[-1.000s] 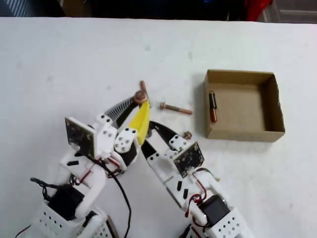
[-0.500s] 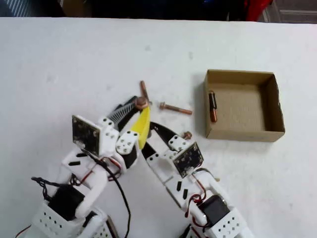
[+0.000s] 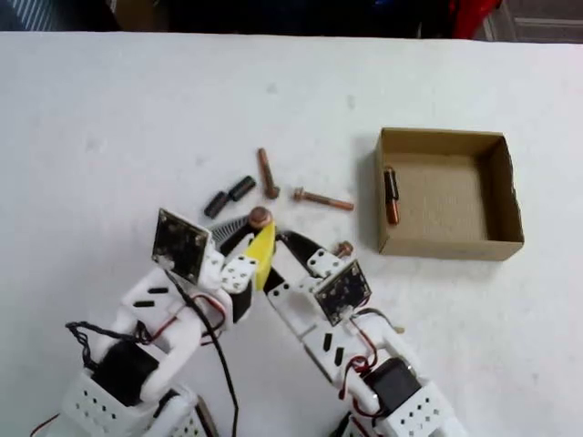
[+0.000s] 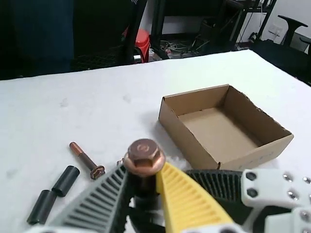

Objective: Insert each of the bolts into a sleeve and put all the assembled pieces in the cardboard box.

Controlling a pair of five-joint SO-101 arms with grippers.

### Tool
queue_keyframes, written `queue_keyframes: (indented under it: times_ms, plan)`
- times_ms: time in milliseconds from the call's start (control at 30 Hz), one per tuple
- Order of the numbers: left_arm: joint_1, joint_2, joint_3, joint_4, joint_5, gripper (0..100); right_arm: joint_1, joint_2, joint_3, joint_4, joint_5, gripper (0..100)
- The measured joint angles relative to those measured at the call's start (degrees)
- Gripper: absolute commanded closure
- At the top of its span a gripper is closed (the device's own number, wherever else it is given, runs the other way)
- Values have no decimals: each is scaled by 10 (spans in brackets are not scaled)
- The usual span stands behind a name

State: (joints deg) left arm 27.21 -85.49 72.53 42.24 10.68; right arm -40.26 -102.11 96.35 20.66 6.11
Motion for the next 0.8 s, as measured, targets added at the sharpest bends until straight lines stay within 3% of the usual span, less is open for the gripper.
queue_keyframes:
  times_ms: [100,333,800]
  plan:
    - [1,-1,10,-13,0,941,4,0,0,0,0,982]
    - [-4,-1,15,-27,-1,746,11,-2,0,-1,0,982]
    - [-4,9,16,-27,-3,744,16,-1,0,-1,0,982]
